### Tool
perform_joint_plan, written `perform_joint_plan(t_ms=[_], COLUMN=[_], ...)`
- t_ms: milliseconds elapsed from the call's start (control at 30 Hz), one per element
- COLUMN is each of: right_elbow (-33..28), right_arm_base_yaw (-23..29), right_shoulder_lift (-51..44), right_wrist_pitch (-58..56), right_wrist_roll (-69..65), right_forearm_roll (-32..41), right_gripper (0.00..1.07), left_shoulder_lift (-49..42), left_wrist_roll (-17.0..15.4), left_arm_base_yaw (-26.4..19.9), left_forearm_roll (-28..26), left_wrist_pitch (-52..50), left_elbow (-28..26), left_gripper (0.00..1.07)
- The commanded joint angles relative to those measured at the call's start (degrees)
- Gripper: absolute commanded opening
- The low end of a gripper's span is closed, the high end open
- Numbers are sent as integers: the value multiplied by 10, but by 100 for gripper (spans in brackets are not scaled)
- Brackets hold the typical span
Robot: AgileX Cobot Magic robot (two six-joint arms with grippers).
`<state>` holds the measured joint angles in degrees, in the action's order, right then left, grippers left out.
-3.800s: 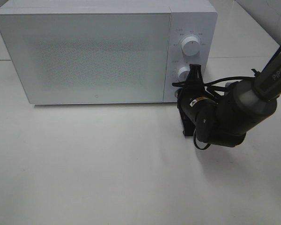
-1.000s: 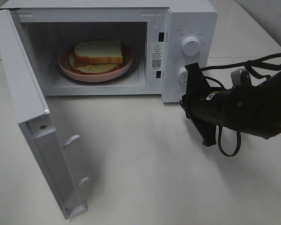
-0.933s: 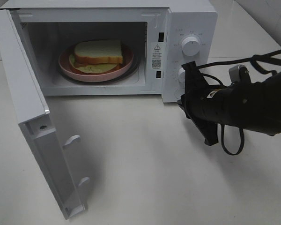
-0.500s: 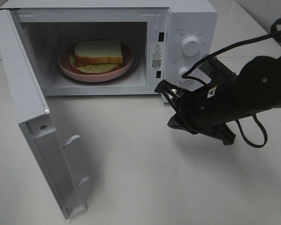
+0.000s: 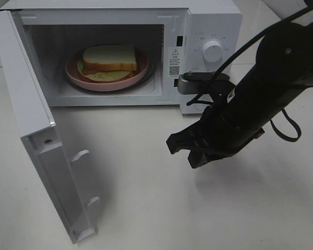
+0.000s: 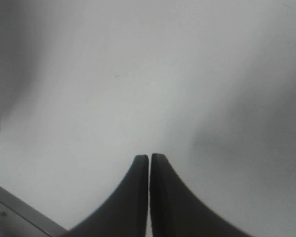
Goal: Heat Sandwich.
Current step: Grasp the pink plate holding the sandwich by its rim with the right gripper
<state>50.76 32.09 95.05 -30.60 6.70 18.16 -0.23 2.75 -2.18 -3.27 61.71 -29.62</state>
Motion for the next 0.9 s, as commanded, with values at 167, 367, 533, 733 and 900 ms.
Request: perform_joint_plan(t_ms=[167, 367, 533, 733, 900], right_elbow=[11, 11, 11, 11, 11], right_arm_base_yaw=[0, 0, 0, 0, 0], right_shoulder_lift=[-17, -29, -32, -32, -33], right_wrist_pitch=[-74, -113, -135, -129, -103], right_wrist_roll=[236, 376, 520, 672, 624], right_forearm_roll=[-35, -81, -127, -166, -198], right_gripper=[7, 8, 8, 9, 21], left_shoulder_lift=[-5, -5, -5, -5, -5], left_wrist_roll=[-1, -1, -1, -1, -1], left_arm_base_yaw=[-1, -1, -1, -1, -1], left_forearm_roll=[-5, -5, -5, -5, -5], left_wrist_pitch=[-6, -6, -6, -6, -6], left_elbow=[1, 1, 1, 1, 1], left_gripper=[100, 100, 100, 100, 100])
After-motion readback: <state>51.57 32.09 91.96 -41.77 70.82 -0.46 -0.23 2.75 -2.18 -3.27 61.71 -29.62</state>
